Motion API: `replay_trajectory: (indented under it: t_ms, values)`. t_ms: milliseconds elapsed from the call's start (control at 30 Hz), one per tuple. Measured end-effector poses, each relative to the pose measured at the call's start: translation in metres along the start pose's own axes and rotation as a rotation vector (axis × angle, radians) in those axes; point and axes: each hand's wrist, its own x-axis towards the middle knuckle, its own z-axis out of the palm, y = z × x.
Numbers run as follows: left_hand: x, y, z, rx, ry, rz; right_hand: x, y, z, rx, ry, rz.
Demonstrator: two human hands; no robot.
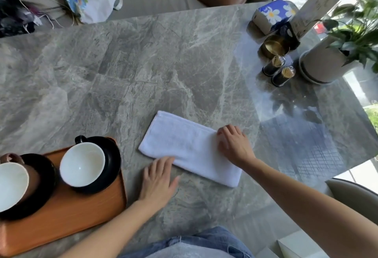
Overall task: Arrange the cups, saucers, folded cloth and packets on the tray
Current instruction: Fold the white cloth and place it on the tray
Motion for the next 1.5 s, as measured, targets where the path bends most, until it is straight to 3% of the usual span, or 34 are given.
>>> replay_trajectory:
  t_ms: [133, 333, 467, 567, 667, 833, 933, 1133, 1500]
  values:
    - [0.034, -0.022, -0.014, -0.014, 0.034, -0.057, -0.021, -0.011, 0.007, 0.123, -0.095, 0.013]
    - [0.071, -0.024, -0.02, -0.055, 0.032, -0.073, -0.052, -0.03, 0.021, 0.078, -0.175, -0.082]
    - [0.056, -0.011, -0.02, 0.113, 0.122, 0.173, -0.06, -0.039, 0.021, 0.123, -0.248, -0.133]
    - [0.033, -0.001, -0.012, 0.244, 0.067, 0.38, -0.065, -0.042, 0.018, 0.057, -0.194, -0.256]
    - [0.009, 0.003, -0.004, 0.217, -0.013, 0.398, -0.069, -0.044, 0.013, -0.02, -0.169, -0.48]
    - [-0.022, -0.006, -0.005, 0.141, -0.034, 0.511, -0.087, -0.042, 0.018, -0.125, -0.393, -0.661]
    - [-0.042, -0.016, -0.003, 0.097, -0.098, 0.607, -0.092, -0.039, 0.017, -0.142, -0.431, -0.649]
    - [-0.044, -0.019, -0.005, 0.098, -0.139, 0.601, -0.094, -0.046, 0.012, -0.122, -0.433, -0.589]
    - [-0.041, -0.02, -0.005, 0.008, -0.114, 0.604, -0.091, -0.049, 0.002, 0.173, -0.34, -0.333]
